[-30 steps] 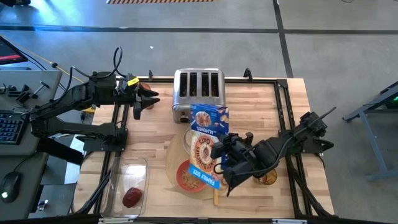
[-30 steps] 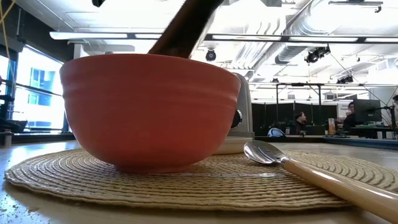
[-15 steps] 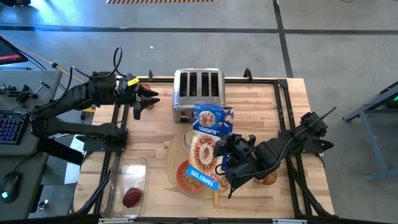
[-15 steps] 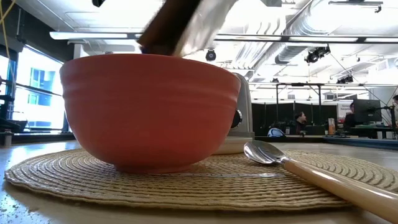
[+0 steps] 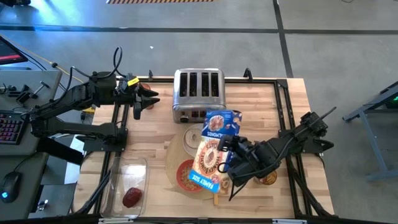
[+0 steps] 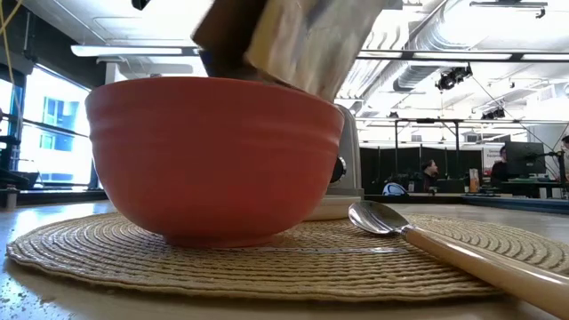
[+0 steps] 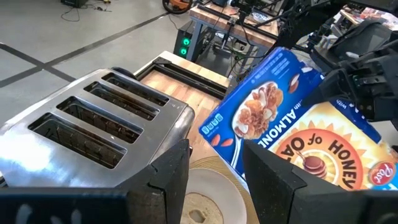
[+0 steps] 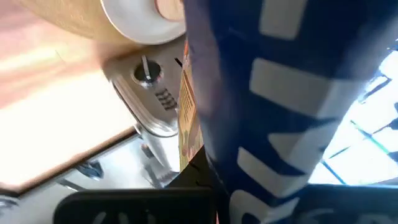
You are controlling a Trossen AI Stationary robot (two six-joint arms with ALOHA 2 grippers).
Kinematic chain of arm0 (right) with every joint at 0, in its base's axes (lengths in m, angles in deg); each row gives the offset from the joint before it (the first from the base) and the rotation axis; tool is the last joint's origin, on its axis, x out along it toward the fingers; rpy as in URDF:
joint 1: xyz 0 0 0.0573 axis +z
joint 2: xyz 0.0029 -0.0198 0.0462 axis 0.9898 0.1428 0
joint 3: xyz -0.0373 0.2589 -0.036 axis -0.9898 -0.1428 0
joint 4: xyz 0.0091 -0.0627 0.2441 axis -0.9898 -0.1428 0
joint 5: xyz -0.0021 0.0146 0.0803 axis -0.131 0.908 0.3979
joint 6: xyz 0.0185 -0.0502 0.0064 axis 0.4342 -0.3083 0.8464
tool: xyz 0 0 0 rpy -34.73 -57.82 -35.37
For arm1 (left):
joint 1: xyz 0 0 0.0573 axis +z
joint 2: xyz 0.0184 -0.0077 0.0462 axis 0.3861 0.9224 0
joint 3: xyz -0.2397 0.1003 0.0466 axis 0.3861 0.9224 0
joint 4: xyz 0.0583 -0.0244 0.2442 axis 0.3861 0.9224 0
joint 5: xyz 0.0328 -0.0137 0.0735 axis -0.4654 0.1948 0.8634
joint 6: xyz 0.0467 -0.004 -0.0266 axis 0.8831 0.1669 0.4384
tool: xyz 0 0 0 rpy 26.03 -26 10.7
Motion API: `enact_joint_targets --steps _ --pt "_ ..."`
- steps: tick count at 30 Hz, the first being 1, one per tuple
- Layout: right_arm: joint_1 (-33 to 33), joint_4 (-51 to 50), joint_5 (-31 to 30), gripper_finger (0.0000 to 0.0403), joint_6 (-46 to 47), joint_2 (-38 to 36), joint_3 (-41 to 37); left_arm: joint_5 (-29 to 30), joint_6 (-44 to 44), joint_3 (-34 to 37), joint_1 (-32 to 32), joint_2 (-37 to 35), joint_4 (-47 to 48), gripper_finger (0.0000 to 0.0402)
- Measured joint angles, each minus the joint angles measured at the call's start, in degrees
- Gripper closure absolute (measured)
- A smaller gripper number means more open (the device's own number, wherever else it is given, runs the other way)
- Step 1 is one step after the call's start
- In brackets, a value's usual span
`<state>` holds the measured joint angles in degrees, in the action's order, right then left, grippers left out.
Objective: Arrange a breakfast setting
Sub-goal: Pour the cereal into the bowl
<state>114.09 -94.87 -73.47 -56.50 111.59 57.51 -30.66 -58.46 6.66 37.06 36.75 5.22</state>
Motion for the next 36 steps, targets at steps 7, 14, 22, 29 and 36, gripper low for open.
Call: enact_joint_targets --steps 7,14,22,29,36 --pt "0.0 0.0 3.4 0.0403 9.3 -0.2 0.0 0.0 0.0 0.0 0.0 0.0 0.0 0.0264" --pt "0.7 -0.1 4.3 0.0403 18.1 -3.3 0.0 0.0 0.0 0.0 0.0 0.0 0.0 0.0264" --pt "0.7 0.0 4.3 0.0403 28.0 -7.4 0.0 0.0 0.0 0.0 0.0 0.0 0.0 0.0264" --pt "0.0 0.0 4.0 0.0403 37.9 -10.6 0.0 0.0 0.0 0.0 0.0 0.0 0.0 0.0264" --pt "-1.4 0.0 3.9 0.0403 47.6 -13.4 0.0 0.0 0.0 0.0 0.0 0.0 0.0 0.0264"
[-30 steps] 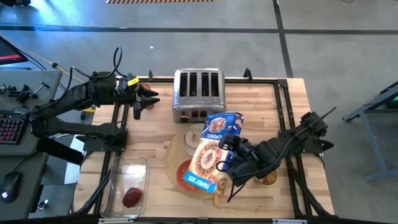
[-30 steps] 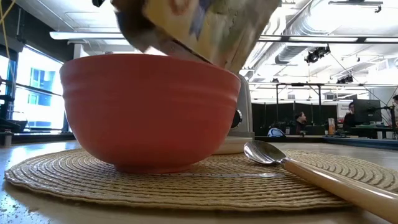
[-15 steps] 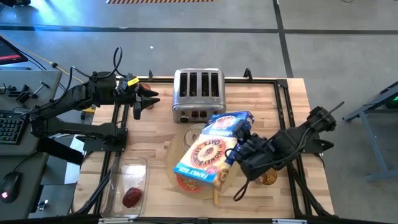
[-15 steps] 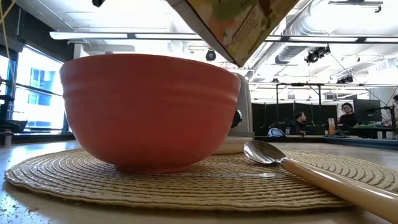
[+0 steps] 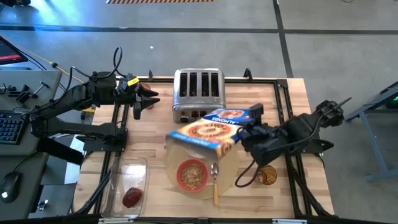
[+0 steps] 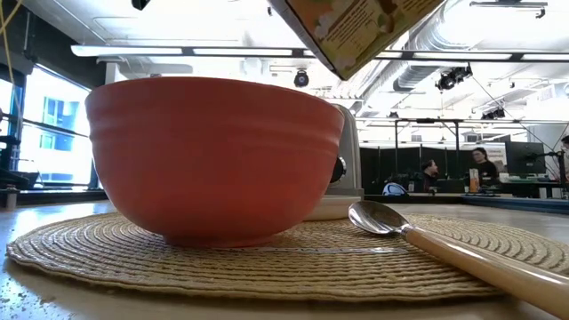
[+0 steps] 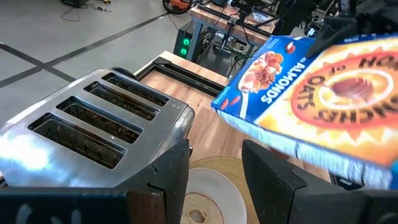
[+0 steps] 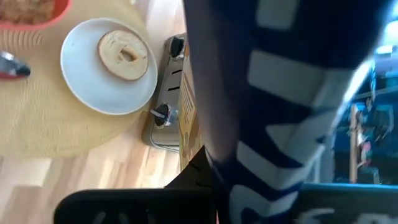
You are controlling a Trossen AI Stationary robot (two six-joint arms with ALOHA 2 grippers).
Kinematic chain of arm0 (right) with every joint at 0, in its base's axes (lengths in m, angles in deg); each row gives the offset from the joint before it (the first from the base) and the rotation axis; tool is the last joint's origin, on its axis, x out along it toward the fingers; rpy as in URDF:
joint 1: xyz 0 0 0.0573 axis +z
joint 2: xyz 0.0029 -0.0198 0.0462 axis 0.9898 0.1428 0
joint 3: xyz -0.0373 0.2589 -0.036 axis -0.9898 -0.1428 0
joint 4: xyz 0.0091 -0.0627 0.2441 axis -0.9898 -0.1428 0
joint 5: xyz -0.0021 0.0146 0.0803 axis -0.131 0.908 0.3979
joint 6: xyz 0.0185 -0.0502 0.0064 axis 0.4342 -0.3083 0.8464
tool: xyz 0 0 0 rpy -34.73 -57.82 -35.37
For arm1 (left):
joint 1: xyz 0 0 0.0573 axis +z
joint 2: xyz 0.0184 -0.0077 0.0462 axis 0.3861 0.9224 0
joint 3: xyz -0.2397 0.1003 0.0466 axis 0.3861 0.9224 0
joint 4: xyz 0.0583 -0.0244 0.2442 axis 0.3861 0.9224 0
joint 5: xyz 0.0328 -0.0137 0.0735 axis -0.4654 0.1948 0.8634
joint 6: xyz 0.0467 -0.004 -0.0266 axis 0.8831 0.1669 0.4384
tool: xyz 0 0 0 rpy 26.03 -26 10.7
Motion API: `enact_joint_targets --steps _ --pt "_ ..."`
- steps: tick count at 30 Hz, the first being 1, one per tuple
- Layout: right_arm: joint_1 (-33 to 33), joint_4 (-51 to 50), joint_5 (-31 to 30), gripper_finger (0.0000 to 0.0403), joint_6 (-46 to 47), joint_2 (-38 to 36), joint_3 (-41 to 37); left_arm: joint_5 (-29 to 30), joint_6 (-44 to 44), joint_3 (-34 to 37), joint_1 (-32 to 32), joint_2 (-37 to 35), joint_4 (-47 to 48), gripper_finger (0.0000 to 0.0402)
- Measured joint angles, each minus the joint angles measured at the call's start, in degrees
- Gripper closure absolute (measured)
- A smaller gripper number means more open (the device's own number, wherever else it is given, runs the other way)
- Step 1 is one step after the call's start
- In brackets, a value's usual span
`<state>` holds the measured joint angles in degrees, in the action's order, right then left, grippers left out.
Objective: Arrange a breakfast setting
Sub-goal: Pour the cereal into the bowl
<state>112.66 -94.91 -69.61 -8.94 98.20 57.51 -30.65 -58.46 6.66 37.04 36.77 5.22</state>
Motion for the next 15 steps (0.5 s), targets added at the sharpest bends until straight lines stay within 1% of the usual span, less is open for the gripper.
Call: enact_joint_targets --steps 4,10,15 --pt "-1.3 0.0 -0.2 0.0403 4.9 -1.2 0.0 0.0 0.0 0.0 0.0 0.0 0.0 0.0264" --pt "-3.7 0.0 -3.6 0.0403 11.3 -3.1 0.0 0.0 0.0 0.0 0.0 0.0 0.0 0.0264" --pt "-6.6 0.0 -5.5 0.0403 14.0 -4.6 0.0 0.0 0.0 0.0 0.0 0.0 0.0 0.0264"
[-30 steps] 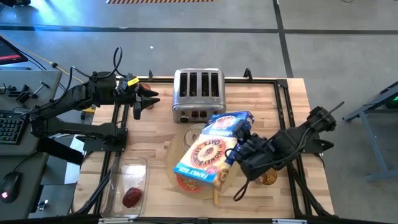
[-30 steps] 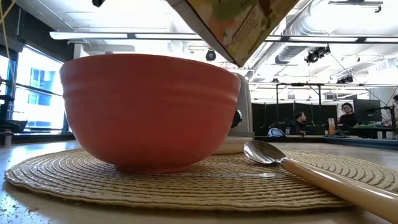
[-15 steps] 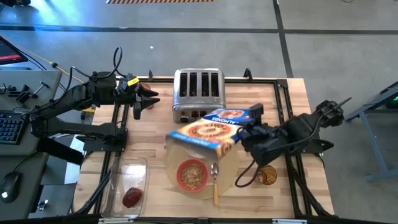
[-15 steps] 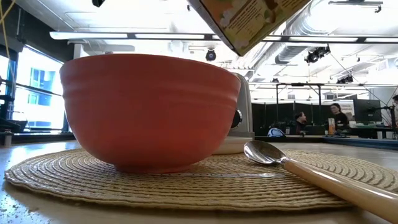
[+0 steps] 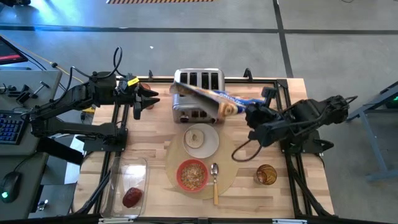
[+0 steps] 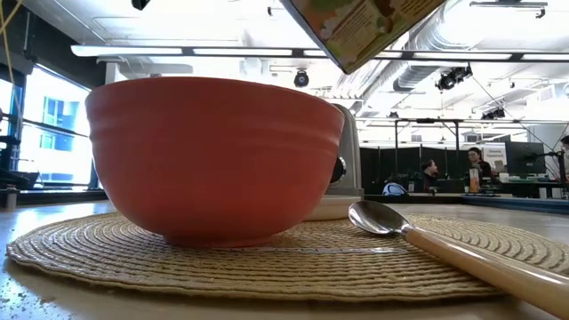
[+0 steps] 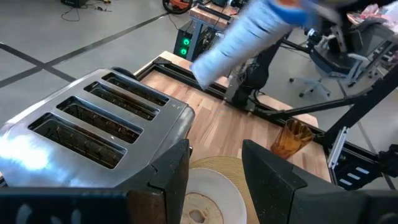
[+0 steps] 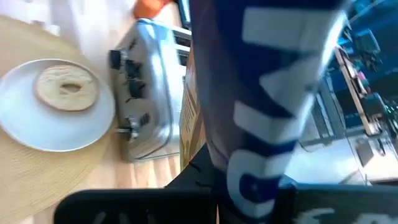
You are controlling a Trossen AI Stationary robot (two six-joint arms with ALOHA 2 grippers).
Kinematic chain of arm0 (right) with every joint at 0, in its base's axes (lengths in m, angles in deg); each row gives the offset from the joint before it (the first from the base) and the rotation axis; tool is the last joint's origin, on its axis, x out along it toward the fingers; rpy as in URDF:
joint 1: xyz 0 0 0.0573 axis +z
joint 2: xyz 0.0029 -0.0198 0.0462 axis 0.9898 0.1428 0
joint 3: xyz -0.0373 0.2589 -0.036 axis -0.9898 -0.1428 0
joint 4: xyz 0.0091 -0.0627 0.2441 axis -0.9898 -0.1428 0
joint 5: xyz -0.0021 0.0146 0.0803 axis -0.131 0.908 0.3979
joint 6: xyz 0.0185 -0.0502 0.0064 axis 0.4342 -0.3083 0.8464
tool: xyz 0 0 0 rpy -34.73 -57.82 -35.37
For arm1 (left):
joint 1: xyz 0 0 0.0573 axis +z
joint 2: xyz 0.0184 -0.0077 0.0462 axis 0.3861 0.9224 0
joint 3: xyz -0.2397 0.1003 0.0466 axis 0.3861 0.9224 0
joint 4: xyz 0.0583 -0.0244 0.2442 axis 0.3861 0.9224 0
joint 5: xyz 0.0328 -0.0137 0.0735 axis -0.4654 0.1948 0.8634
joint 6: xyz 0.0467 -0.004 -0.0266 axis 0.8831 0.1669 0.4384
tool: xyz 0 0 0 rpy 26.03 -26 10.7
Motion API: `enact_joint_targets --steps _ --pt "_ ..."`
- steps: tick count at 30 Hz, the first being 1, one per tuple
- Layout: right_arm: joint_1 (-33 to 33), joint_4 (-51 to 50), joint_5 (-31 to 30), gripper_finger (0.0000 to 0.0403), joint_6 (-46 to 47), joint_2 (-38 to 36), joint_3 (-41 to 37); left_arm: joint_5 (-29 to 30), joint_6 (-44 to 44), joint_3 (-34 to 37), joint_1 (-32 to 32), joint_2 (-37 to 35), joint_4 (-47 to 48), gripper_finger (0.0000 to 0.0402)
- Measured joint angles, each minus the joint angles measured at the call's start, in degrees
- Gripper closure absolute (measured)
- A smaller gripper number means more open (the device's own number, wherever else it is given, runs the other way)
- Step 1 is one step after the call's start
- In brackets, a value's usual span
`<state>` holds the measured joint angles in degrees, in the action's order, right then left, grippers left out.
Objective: Arrange a breakfast setting
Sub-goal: Pour the cereal into the bowl
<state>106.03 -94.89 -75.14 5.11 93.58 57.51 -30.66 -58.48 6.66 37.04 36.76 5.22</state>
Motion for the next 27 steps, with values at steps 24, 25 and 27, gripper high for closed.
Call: enact_joint_targets --steps 24,25,27 --pt "-16.1 0.0 -2.9 0.0403 14.6 -2.6 0.0 0.0 -1.1 0.0 0.0 0.0 -0.1 0.0264" --pt "-16.7 0.0 -3.4 0.0403 16.2 -2.6 0.0 0.0 -1.1 0.0 0.0 0.0 -0.1 0.0264" --pt "-17.8 0.0 -5.0 0.0403 20.0 -2.6 0.0 0.0 -1.1 0.0 0.0 0.0 -0.1 0.0264"
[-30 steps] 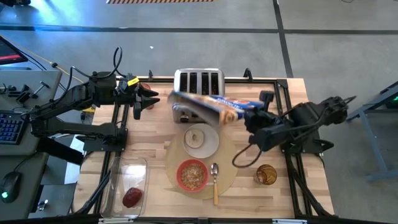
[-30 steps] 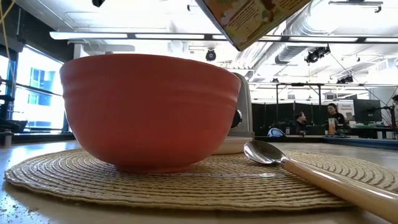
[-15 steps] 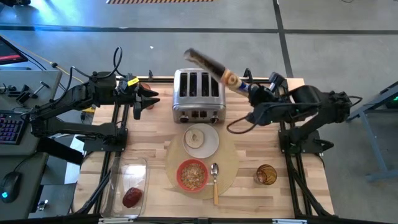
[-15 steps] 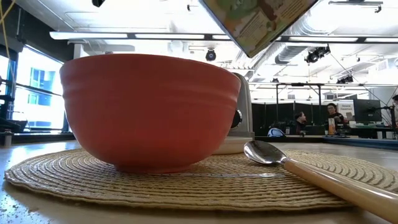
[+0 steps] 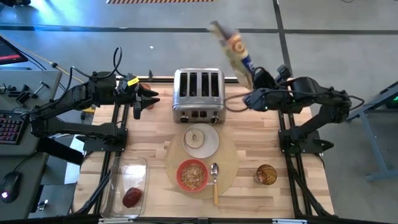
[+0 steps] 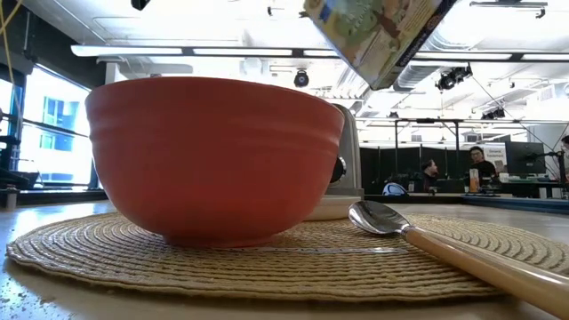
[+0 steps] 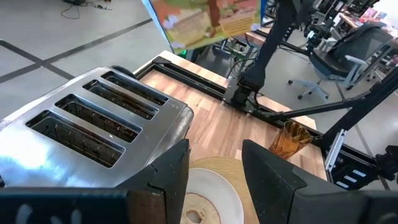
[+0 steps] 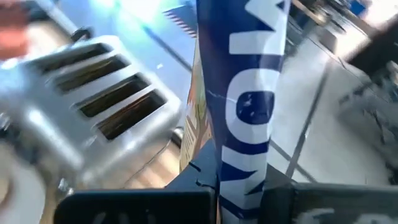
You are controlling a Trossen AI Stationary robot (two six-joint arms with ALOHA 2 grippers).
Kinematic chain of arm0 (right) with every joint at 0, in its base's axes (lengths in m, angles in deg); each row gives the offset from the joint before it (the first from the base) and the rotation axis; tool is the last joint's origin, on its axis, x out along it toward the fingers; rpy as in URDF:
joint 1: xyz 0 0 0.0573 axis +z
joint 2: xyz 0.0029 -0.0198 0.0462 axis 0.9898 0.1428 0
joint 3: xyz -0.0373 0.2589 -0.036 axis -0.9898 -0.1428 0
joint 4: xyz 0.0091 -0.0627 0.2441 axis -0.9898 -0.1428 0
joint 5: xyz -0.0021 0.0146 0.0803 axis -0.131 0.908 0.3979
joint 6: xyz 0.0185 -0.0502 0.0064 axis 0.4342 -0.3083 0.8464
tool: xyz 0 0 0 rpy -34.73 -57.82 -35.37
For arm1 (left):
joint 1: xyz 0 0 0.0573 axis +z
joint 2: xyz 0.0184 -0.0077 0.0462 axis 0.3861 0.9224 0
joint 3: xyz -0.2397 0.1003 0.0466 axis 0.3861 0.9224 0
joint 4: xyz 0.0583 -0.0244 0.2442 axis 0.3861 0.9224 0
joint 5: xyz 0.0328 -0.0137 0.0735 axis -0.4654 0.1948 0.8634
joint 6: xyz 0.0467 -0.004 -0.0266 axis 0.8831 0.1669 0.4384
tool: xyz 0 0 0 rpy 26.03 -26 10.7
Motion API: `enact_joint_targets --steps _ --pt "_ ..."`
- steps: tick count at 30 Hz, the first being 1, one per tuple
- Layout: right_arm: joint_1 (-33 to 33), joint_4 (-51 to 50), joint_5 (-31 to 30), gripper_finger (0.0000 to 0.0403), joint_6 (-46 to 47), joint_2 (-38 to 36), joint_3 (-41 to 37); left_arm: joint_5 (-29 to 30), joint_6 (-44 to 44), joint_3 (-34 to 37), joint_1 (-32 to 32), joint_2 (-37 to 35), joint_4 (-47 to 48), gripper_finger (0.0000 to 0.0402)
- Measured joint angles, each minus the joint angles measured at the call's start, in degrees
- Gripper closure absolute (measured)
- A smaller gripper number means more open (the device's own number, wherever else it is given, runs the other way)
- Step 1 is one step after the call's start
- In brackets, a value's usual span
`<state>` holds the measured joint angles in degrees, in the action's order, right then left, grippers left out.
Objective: Arrange a breakfast setting
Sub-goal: Pour the cereal into the bowl
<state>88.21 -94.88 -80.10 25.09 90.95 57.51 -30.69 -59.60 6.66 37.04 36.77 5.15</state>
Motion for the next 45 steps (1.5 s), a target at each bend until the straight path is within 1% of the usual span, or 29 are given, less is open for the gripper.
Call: enact_joint_targets --steps 4,7,12,19,24,29,34,38,40,45 --pt "-2.1 0.0 -2.9 0.0403 3.5 0.0 -0.6 0.0 0.0 0.0 0.0 0.0 0.0 0.0264" --pt "-4.0 0.0 -3.2 0.0403 5.2 0.0 -2.0 0.0 0.0 0.0 0.0 0.0 0.0 0.0264" --pt "-7.2 0.0 -4.3 0.0403 11.0 0.0 -6.9 0.0 0.1 0.0 0.0 0.0 -0.1 0.0264" --pt "-9.9 0.1 -8.5 0.0403 25.1 0.0 -17.4 0.0 0.1 0.0 0.0 0.0 -0.5 0.0264" --pt "-10.2 0.3 -10.3 0.0403 37.2 0.0 -25.3 0.1 0.1 0.0 0.0 0.0 -0.5 0.0264" --pt "-10.1 0.4 -12.9 0.0403 47.2 0.0 -32.9 0.2 0.1 0.0 0.0 0.0 -0.5 0.0264" --pt "-10.1 1.1 -13.9 0.0403 57.5 0.0 -40.4 0.2 0.1 0.0 0.0 0.0 -0.5 0.0264" --pt "-9.5 4.1 -14.0 0.0403 65.3 -1.4 -47.1 0.2 0.1 0.0 0.0 0.0 -0.5 0.0264" --pt "-9.0 6.6 -14.6 0.0403 67.4 -2.5 -50.8 0.3 0.1 0.0 0.0 0.0 -0.6 0.0264" --pt "-7.0 14.8 -19.2 0.0403 68.4 -4.2 -59.6 0.3 0.1 0.0 0.0 0.0 -1.8 0.0264"
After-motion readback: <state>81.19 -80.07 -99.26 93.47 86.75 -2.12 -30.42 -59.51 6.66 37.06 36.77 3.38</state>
